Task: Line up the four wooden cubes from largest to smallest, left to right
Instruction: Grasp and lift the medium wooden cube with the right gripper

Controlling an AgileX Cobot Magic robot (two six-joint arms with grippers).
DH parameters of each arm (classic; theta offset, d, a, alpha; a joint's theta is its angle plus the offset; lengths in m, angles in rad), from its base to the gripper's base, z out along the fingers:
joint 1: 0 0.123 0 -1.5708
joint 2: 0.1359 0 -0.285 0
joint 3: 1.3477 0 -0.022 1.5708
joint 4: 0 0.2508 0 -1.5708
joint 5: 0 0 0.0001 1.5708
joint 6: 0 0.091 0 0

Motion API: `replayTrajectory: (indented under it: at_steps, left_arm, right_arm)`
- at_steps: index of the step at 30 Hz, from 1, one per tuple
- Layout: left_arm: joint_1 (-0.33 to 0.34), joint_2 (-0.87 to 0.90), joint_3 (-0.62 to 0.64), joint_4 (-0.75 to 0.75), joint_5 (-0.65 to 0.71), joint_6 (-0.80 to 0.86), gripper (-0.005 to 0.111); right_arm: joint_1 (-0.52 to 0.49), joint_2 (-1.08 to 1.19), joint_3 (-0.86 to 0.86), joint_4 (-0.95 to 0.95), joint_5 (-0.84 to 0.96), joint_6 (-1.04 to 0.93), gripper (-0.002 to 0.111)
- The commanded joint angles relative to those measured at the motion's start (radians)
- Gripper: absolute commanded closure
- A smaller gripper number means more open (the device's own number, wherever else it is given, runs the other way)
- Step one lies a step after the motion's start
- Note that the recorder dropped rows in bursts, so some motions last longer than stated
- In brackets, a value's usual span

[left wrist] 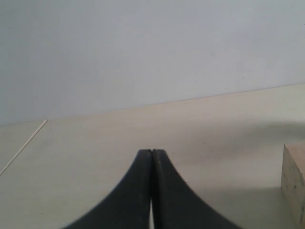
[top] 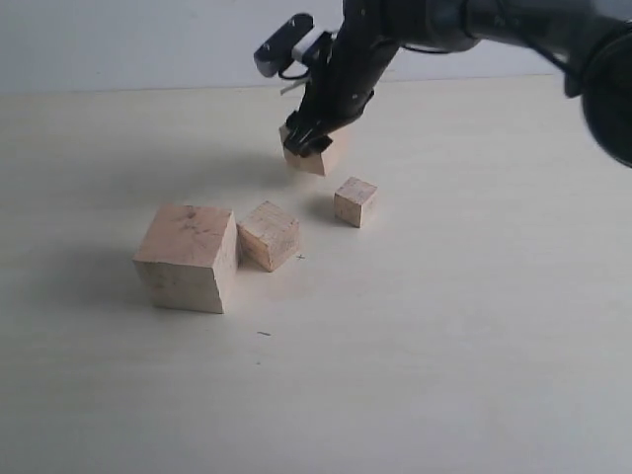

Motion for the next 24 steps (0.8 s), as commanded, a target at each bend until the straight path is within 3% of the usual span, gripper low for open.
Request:
replayTrajectory:
  at_steps: [1, 6, 10, 16, 24]
  left_arm:
    - [0.001, -0.007, 0.000, -0.001, -0.004, -0.002, 0.107]
    - [0.001, -0.007, 0.000, -0.001, -0.004, -0.002, 0.107]
    - [0.001, -0.007, 0.000, -0.001, -0.004, -0.002, 0.107]
    - [0.001, -0.007, 0.000, -0.001, -0.004, -0.002, 0.107]
    - [0.001, -0.007, 0.000, -0.001, -0.004, -0.002, 0.107]
  right_arm:
    - [-0.004, -0.220, -0.005, 0.004, 0.114, 0.006, 0.106]
    - [-0.002, -0.394, 0.032, 0.115, 0.286, -0.040, 0.106]
    - [0.003, -0.500, 0.212, 0.264, 0.291, -0.163, 0.106]
    - [0.073, -0.588, 0.548, 0.370, 0.083, -0.294, 0.106]
    - [0.196, -0.506, 0.730, 0.386, -0.081, -0.319, 0.106]
